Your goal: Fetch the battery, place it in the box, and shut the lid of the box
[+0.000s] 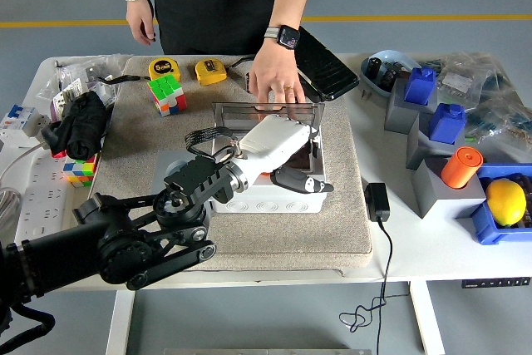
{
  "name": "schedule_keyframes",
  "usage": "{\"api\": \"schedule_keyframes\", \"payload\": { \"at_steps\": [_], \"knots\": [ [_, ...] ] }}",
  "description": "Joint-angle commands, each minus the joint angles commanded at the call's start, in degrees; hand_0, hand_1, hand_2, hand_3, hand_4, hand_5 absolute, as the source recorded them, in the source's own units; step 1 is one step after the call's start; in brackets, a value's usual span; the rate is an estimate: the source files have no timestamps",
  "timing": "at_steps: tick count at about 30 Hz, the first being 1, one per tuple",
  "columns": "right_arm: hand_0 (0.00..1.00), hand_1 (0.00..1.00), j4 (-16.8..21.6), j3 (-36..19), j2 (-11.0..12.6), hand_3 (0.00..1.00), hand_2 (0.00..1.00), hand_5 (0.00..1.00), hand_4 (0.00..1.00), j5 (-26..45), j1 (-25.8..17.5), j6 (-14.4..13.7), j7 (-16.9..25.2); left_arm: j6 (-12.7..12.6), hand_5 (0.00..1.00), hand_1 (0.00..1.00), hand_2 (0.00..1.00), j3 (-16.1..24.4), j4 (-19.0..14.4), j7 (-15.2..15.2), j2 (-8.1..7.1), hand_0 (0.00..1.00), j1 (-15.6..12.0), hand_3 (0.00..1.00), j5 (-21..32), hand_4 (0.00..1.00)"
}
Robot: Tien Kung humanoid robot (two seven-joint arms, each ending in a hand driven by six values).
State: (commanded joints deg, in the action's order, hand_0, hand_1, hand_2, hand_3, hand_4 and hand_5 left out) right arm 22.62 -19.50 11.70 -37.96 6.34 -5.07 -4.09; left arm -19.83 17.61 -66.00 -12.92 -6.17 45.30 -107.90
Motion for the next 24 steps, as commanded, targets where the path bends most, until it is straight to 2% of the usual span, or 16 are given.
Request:
{"api": "schedule_keyframes", "payload": {
  "at_steps": [5,9,11,12,16,17,18,23,24],
  "knots": [
    [0.751,0.708,0.0,-0.1,0.0,0.756,0.712,0.620,0.998,0.0,0.0,0.0,0.0,0.2,0.632,0.556,0.541,0.9,-1.5,0.3,-0.41,0.360,-0.3,0.516,1.0,0.998],
    [0.750,0.707,0.0,-0.1,0.0,0.755,0.710,0.620,0.998,0.0,0.1,-0.1,0.0,0.7,0.636,0.554,0.539,2.1,-3.6,0.4,-1.34,0.352,-0.9,0.521,1.7,0.998],
    [0.750,0.707,0.0,-0.2,0.0,0.755,0.710,0.620,0.998,0.0,0.0,-0.1,0.1,0.5,0.636,0.554,0.539,3.2,-5.4,1.1,-2.37,0.352,-1.6,0.521,2.8,0.998],
    [0.750,0.708,0.0,-0.2,0.0,0.752,0.710,0.620,0.998,0.0,0.0,0.0,0.1,0.2,0.640,0.528,0.523,3.7,-6.2,1.4,-2.82,0.299,-1.9,0.500,3.1,0.998],
    [0.750,0.708,-0.1,-0.2,0.0,0.752,0.710,0.620,0.998,0.0,-0.1,-0.1,0.1,-0.9,0.640,0.528,0.523,5.9,-9.3,3.2,-4.95,0.299,-3.5,0.500,5.2,0.998],
    [0.750,0.708,-0.2,-0.1,0.0,0.752,0.710,0.620,0.998,0.0,-0.1,-0.1,0.0,-1.4,0.640,0.528,0.523,7.0,-10.4,4.0,-5.77,0.299,-4.3,0.500,6.1,0.998],
    [0.749,0.706,-0.2,-0.1,0.0,0.750,0.710,0.619,0.998,0.0,-0.1,-0.1,0.0,-1.7,0.624,0.503,0.498,7.7,-11.0,4.7,-6.34,0.256,-4.8,0.478,6.6,0.998],
    [0.749,0.706,-0.1,-0.4,0.1,0.750,0.710,0.619,0.998,-0.1,-0.1,-0.1,0.1,-1.9,0.624,0.503,0.498,12.0,-13.8,7.4,-9.50,0.256,-8.0,0.478,9.9,0.998],
    [0.749,0.708,-0.2,-0.4,0.1,0.749,0.710,0.619,0.998,-0.1,-0.1,-0.1,0.1,-1.9,0.503,0.504,0.475,12.6,-14.1,7.7,-9.94,0.237,-8.4,0.471,10.2,0.986]
  ]
}}
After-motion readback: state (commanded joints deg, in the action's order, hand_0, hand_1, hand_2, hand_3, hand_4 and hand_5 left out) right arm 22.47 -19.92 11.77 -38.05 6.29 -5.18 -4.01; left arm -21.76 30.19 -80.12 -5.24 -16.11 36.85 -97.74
